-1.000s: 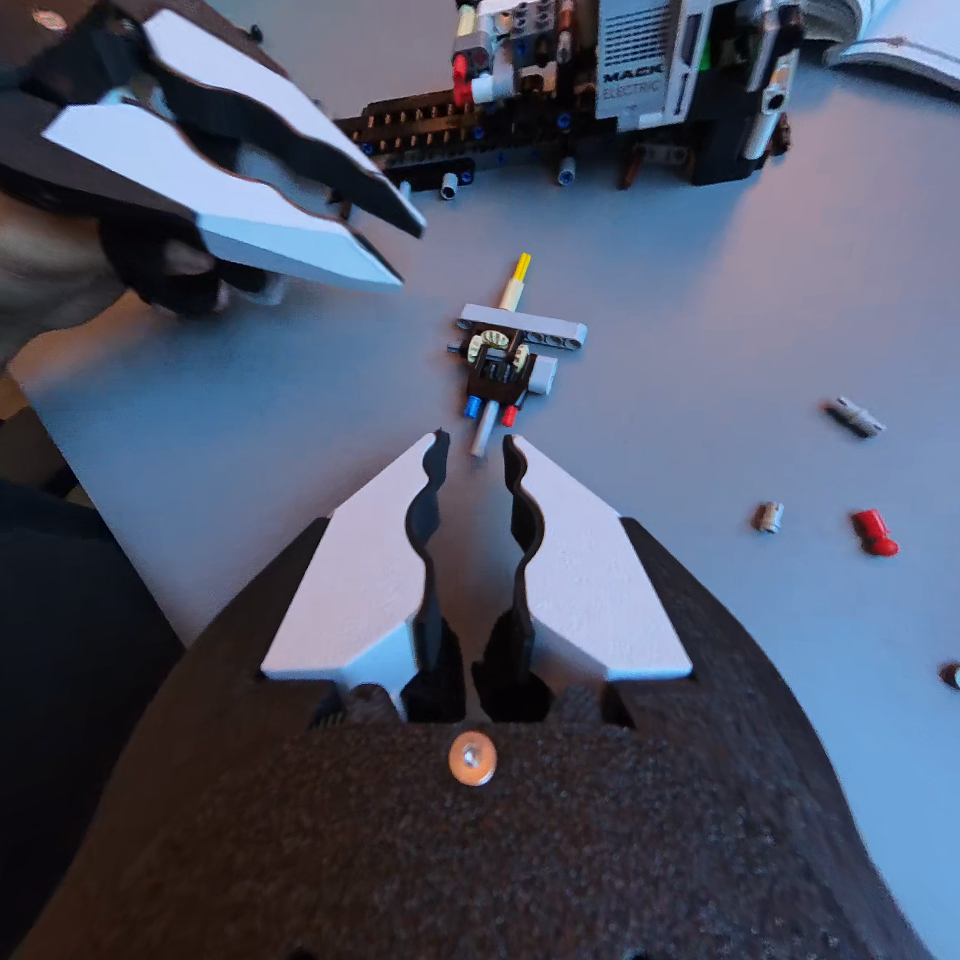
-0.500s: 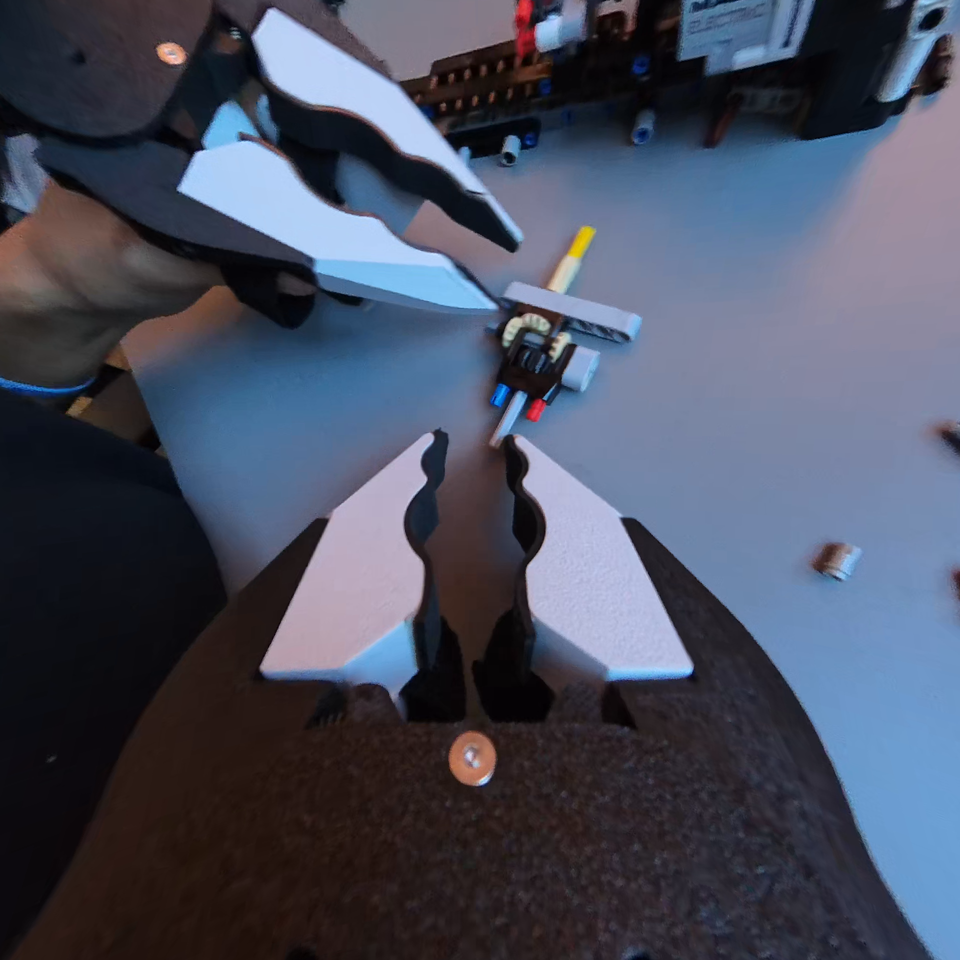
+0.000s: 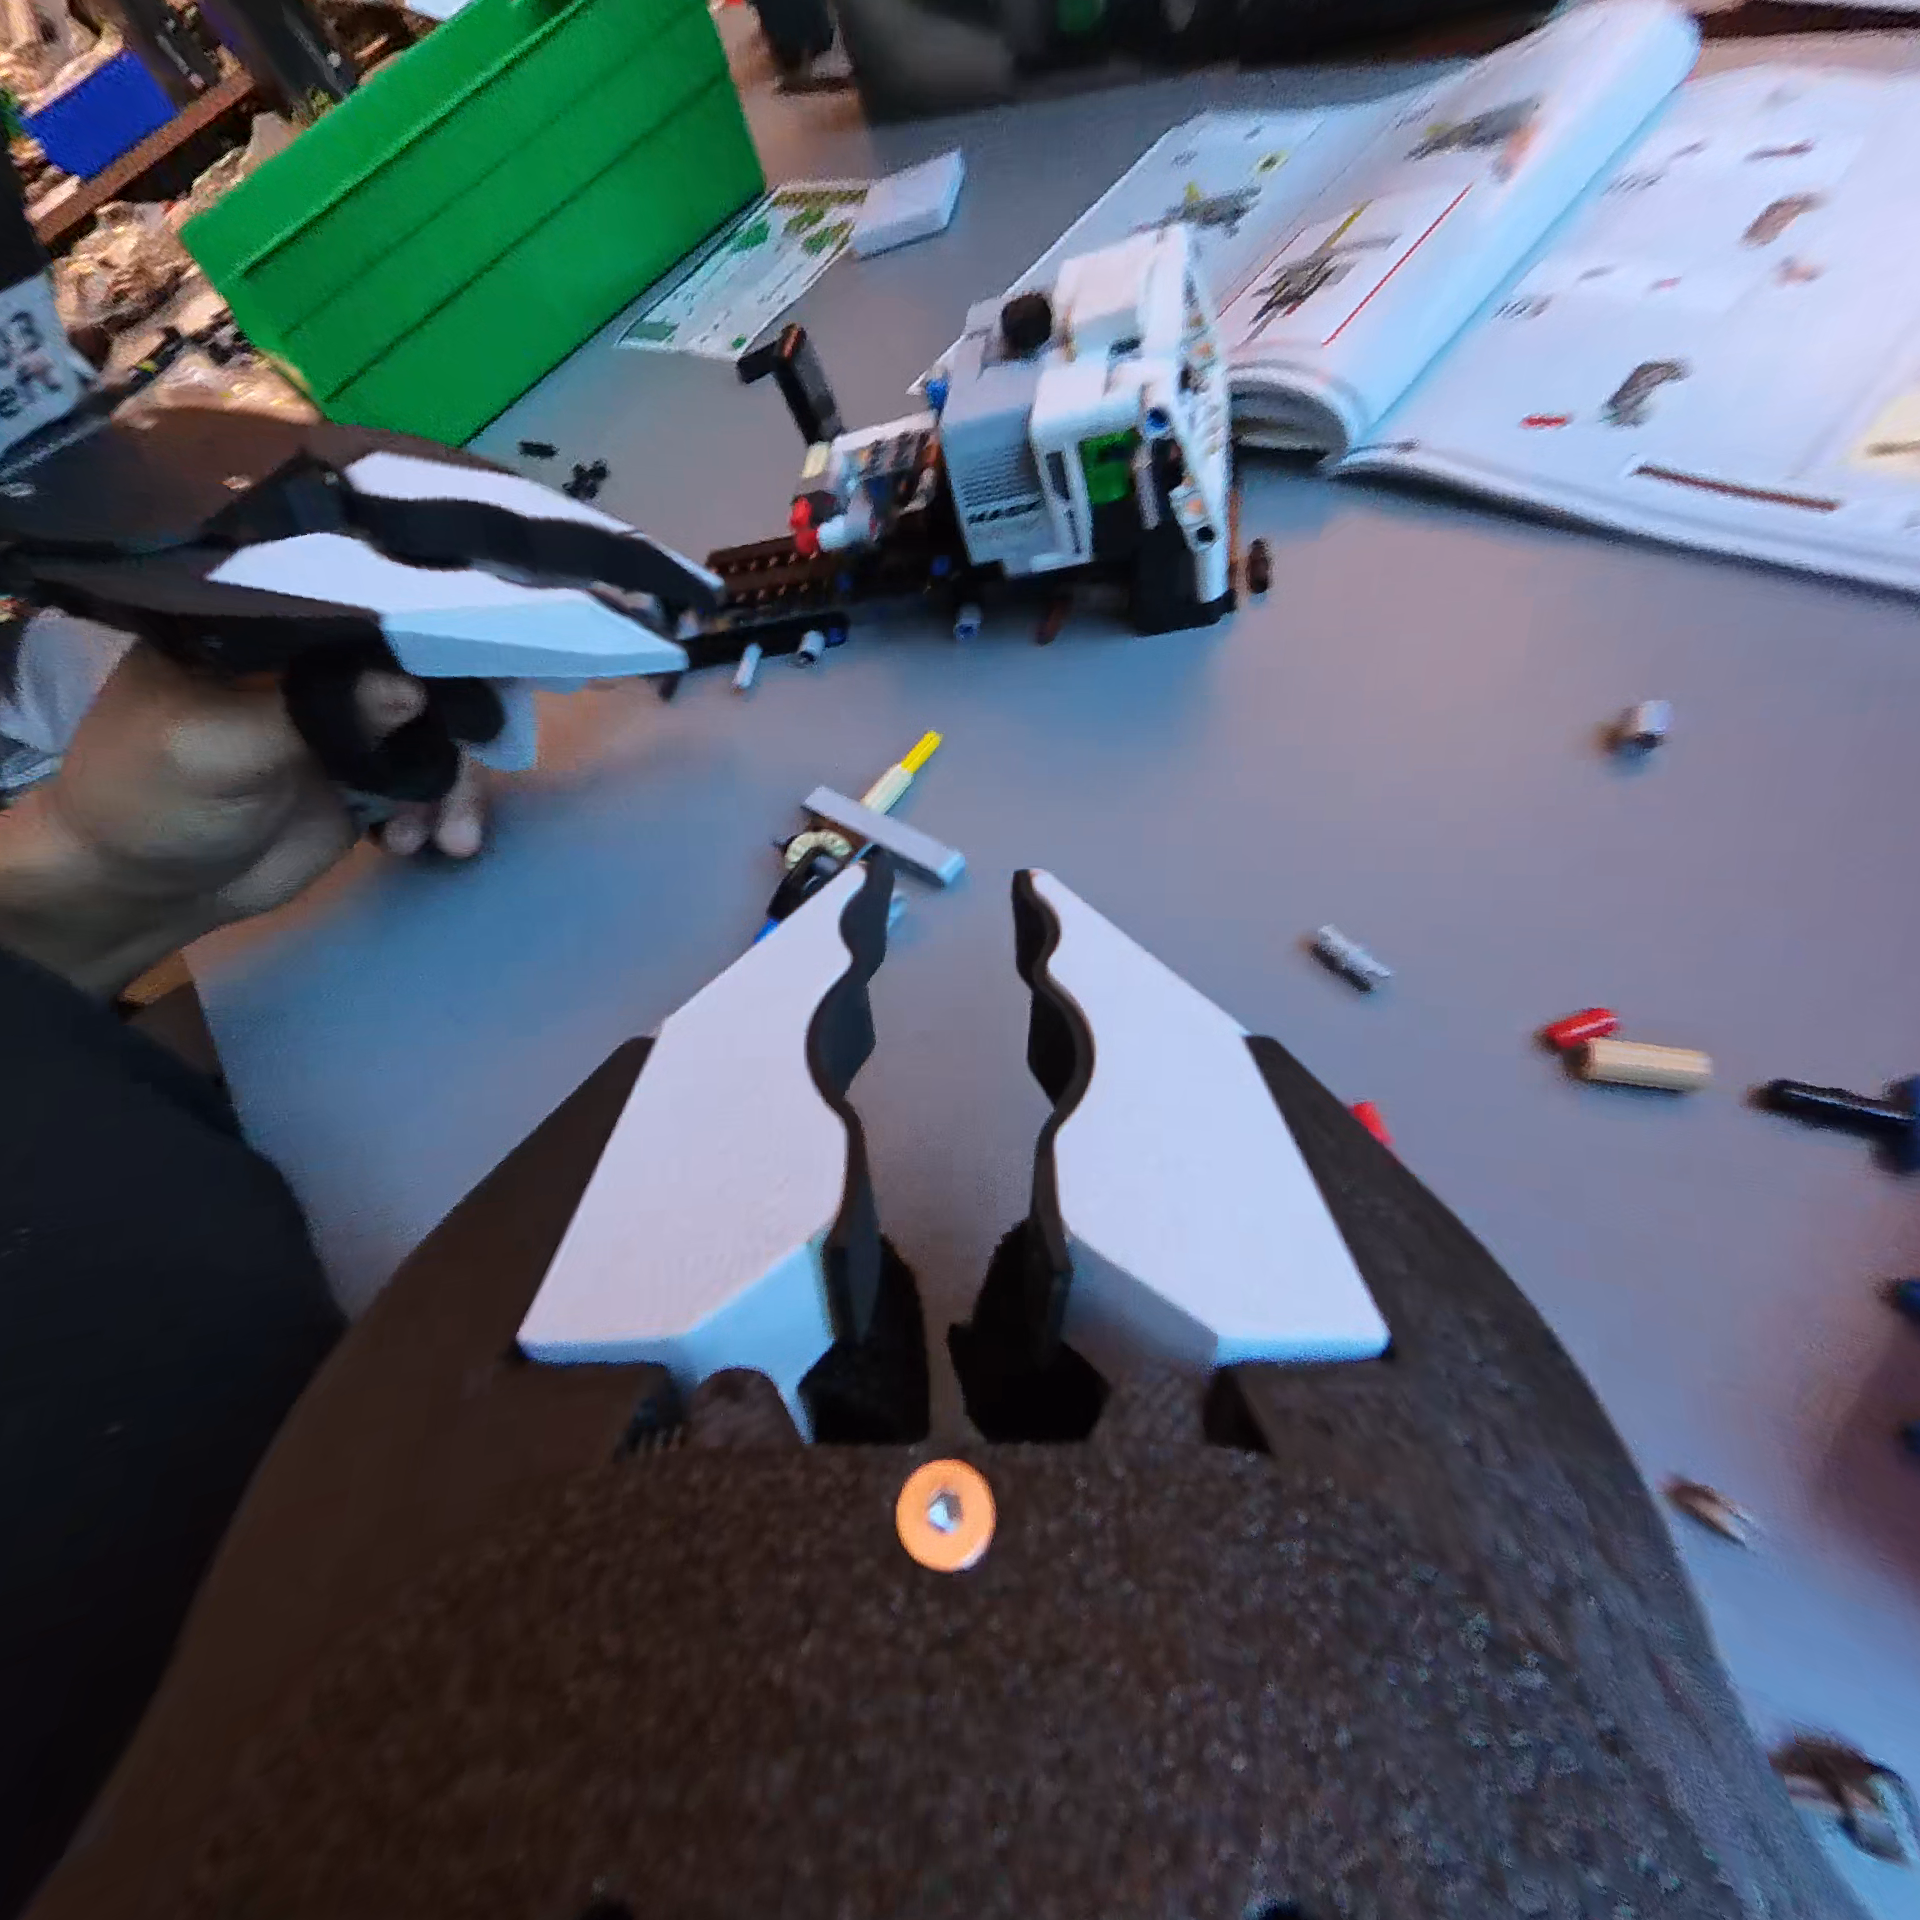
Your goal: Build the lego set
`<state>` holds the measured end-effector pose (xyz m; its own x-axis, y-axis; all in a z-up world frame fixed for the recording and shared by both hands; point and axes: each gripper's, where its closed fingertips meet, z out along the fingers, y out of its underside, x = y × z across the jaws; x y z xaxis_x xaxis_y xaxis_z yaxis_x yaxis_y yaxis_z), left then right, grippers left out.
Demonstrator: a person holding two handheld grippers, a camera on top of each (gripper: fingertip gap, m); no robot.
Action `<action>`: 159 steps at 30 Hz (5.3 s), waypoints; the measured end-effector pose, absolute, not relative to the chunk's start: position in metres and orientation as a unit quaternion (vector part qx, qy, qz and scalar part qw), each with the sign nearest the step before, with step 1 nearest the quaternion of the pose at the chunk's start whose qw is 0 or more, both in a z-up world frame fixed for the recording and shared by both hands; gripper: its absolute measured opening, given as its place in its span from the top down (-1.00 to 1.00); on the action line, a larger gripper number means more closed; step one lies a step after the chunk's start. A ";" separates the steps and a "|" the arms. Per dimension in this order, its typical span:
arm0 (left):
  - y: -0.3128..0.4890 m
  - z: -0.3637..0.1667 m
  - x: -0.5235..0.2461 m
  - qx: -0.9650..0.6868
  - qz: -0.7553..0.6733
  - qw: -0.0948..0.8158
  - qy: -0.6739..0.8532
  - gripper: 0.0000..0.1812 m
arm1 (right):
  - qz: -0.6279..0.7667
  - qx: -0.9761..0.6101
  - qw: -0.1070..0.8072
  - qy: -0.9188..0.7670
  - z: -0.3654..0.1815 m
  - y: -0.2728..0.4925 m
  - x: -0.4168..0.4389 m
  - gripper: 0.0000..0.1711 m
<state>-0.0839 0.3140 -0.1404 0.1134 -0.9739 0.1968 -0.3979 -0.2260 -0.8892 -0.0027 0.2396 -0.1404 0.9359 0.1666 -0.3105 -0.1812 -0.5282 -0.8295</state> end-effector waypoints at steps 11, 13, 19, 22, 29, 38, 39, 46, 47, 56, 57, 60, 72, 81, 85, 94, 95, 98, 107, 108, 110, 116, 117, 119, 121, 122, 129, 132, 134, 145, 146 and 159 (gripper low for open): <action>0.330 -0.124 -0.102 -0.667 -0.396 0.428 0.463 0.67 | 0.103 -0.844 0.523 0.059 -0.145 0.235 0.012 0.81; 0.329 -0.122 -0.105 -0.664 -0.393 0.436 0.463 0.67 | 0.081 -0.847 0.522 0.058 -0.145 0.234 0.016 0.81; 0.323 -0.125 -0.109 -0.665 -0.395 0.425 0.470 0.69 | 0.077 -0.847 0.523 0.063 -0.144 0.230 0.017 0.81; 0.320 -0.128 -0.113 -0.670 -0.399 0.416 0.468 0.73 | 0.063 -0.852 0.518 0.047 -0.145 0.229 0.014 0.81; 0.312 -0.129 -0.113 -0.651 -0.358 0.448 0.497 0.77 | 0.056 -0.860 0.506 0.039 -0.151 0.226 0.007 0.82; 0.308 -0.133 -0.115 -0.661 -0.365 0.429 0.496 0.74 | 0.058 -0.862 0.502 0.041 -0.153 0.219 0.006 0.82; 0.308 -0.134 -0.115 -0.662 -0.365 0.426 0.497 0.74 | 0.056 -0.862 0.502 0.041 -0.153 0.219 0.006 0.82; 0.304 -0.140 -0.112 -0.663 -0.354 0.414 0.514 0.74 | 0.048 -0.857 0.512 0.046 -0.147 0.223 0.012 0.82; 0.304 -0.141 -0.111 -0.663 -0.353 0.409 0.517 0.74 | 0.050 -0.855 0.514 0.050 -0.146 0.224 0.014 0.82; 0.337 -0.073 -0.085 -0.639 -0.406 0.350 0.552 0.74 | 0.003 -0.853 0.520 0.052 -0.121 0.266 0.071 0.76; 0.351 -0.065 -0.083 -0.640 -0.394 0.355 0.556 0.72 | 0.001 -0.856 0.515 0.050 -0.121 0.271 0.077 0.75; 0.390 -0.047 -0.075 -0.637 -0.360 0.381 0.565 0.72 | -0.016 -0.864 0.501 0.049 -0.125 0.284 0.095 0.73; 0.431 -0.078 -0.048 -0.651 -0.328 0.366 0.579 0.71 | -0.025 -0.877 0.476 0.060 -0.139 0.318 0.117 0.58; 0.435 -0.094 -0.073 -0.665 -0.292 0.378 0.574 0.71 | -0.012 -0.866 0.498 0.050 -0.135 0.322 0.107 0.65; 0.440 -0.094 -0.084 -0.676 -0.293 0.375 0.563 0.71 | -0.022 -0.870 0.491 0.044 -0.139 0.319 0.110 0.66; 0.490 -0.067 -0.188 -0.740 -0.122 0.430 0.502 0.71 | -0.024 -0.869 0.492 0.047 -0.143 0.309 0.112 0.67; 0.494 -0.062 -0.209 -0.753 -0.105 0.435 0.483 0.71 | -0.025 -0.870 0.491 0.043 -0.144 0.308 0.111 0.67; 0.490 -0.061 -0.266 -0.790 -0.078 0.423 0.438 0.70 | -0.033 -0.868 0.494 0.033 -0.142 0.309 0.107 0.68; 0.443 -0.121 -0.296 -0.813 -0.095 0.356 0.451 0.70 | -0.056 -0.860 0.507 0.018 -0.122 0.268 0.092 0.65; 0.438 -0.124 -0.289 -0.810 -0.107 0.354 0.455 0.70 | -0.053 -0.861 0.505 0.024 -0.123 0.256 0.089 0.66; 0.426 -0.131 -0.275 -0.798 -0.129 0.349 0.475 0.71 | -0.056 -0.868 0.491 0.044 -0.130 0.230 0.087 0.66; 0.427 -0.150 -0.284 -0.813 -0.135 0.321 0.467 0.71 | -0.093 -0.879 0.451 0.128 -0.148 0.160 0.101 0.69; 0.424 -0.147 -0.280 -0.813 -0.162 0.316 0.461 0.70 | -0.100 -0.876 0.451 0.139 -0.147 0.152 0.104 0.70; 0.419 -0.140 -0.271 -0.807 -0.198 0.315 0.459 0.70 | -0.109 -0.872 0.451 0.158 -0.147 0.140 0.109 0.71; 0.418 -0.136 -0.268 -0.801 -0.196 0.321 0.465 0.71 | -0.104 -0.875 0.445 0.161 -0.152 0.135 0.111 0.71; 0.419 -0.136 -0.269 -0.800 -0.184 0.323 0.470 0.71 | -0.101 -0.877 0.441 0.161 -0.155 0.135 0.110 0.71; 0.415 -0.132 -0.289 -0.809 -0.161 0.329 0.460 0.71 | -0.107 -0.883 0.431 0.153 -0.165 0.133 0.111 0.71; 0.413 -0.128 -0.296 -0.813 -0.162 0.335 0.448 0.70 | -0.105 -0.882 0.430 0.158 -0.166 0.129 0.116 0.71; 0.412 -0.128 -0.301 -0.815 -0.156 0.334 0.446 0.70 | -0.103 -0.883 0.430 0.157 -0.166 0.126 0.117 0.71; 0.423 -0.159 -0.357 -0.845 -0.076 0.287 0.444 0.69 | -0.082 -0.875 0.462 0.120 -0.151 0.144 0.099 0.71; 0.426 -0.163 -0.357 -0.846 -0.079 0.287 0.442 0.69 | -0.081 -0.875 0.464 0.113 -0.148 0.146 0.096 0.71; 0.457 -0.177 -0.323 -0.834 -0.104 0.309 0.444 0.69 | -0.067 -0.878 0.463 0.103 -0.148 0.152 0.071 0.71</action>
<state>-0.3230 0.4572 -0.1766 0.5837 -0.8056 -0.1018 -0.6771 -0.4137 -0.6086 0.0712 0.1516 -0.1479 0.9696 -0.2435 0.0226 -0.1190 -0.5506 -0.8262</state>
